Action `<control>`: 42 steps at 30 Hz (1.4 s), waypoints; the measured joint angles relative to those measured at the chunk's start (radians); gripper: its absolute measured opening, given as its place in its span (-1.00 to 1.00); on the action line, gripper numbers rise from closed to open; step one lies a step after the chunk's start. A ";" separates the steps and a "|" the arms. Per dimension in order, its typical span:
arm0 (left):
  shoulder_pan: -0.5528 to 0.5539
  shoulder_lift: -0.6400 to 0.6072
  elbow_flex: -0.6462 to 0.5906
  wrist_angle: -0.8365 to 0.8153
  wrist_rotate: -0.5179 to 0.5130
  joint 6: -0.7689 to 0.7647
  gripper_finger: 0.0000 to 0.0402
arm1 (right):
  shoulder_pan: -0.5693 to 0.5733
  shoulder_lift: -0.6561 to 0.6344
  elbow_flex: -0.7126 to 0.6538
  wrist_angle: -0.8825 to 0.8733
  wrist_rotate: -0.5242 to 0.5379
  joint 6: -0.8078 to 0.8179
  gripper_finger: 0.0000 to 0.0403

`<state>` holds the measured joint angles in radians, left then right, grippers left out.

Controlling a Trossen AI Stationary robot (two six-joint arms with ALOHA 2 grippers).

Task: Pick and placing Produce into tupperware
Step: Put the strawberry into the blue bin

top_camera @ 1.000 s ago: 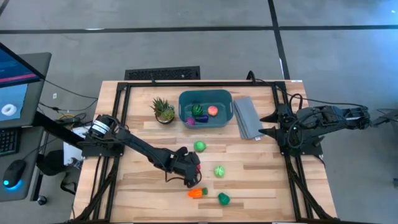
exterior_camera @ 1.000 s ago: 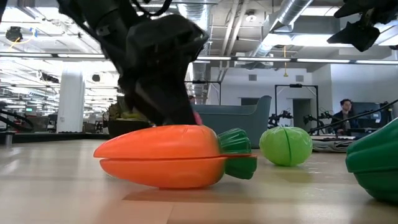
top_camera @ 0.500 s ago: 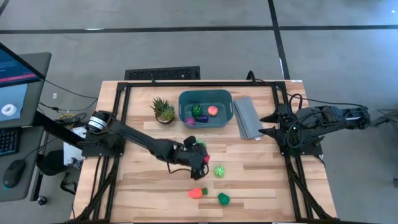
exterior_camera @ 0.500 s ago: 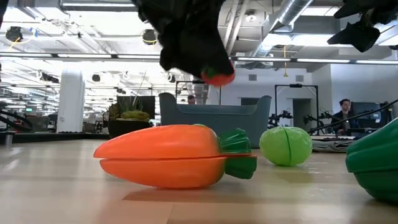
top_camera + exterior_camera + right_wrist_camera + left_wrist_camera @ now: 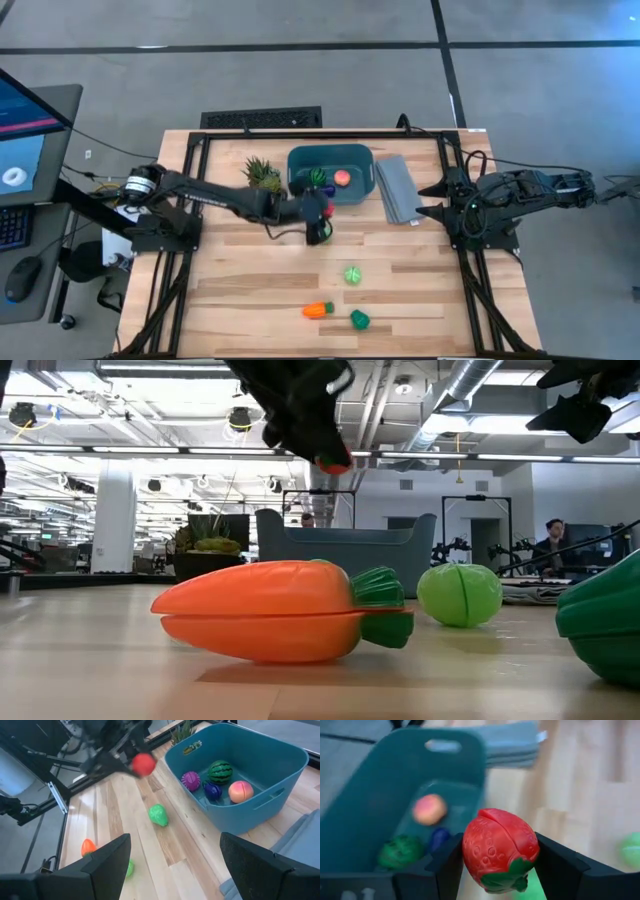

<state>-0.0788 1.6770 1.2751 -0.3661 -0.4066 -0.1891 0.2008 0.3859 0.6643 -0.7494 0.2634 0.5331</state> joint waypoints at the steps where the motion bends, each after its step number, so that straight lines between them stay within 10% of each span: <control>1: 0.020 -0.004 0.000 -0.015 0.002 0.020 0.02 | 0.000 0.000 0.000 0.000 0.000 0.000 0.63; 21: 0.406 0.000 -0.001 -0.027 0.194 0.101 0.02 | 0.000 0.000 0.000 0.000 0.035 0.019 0.63; 42: 0.452 0.112 -0.003 0.002 0.254 0.012 0.02 | 0.002 -0.007 -0.156 0.099 0.041 0.122 0.63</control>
<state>0.3734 1.7885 1.2724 -0.3641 -0.1529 -0.1770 0.2031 0.3786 0.5087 -0.6508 0.3042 0.6551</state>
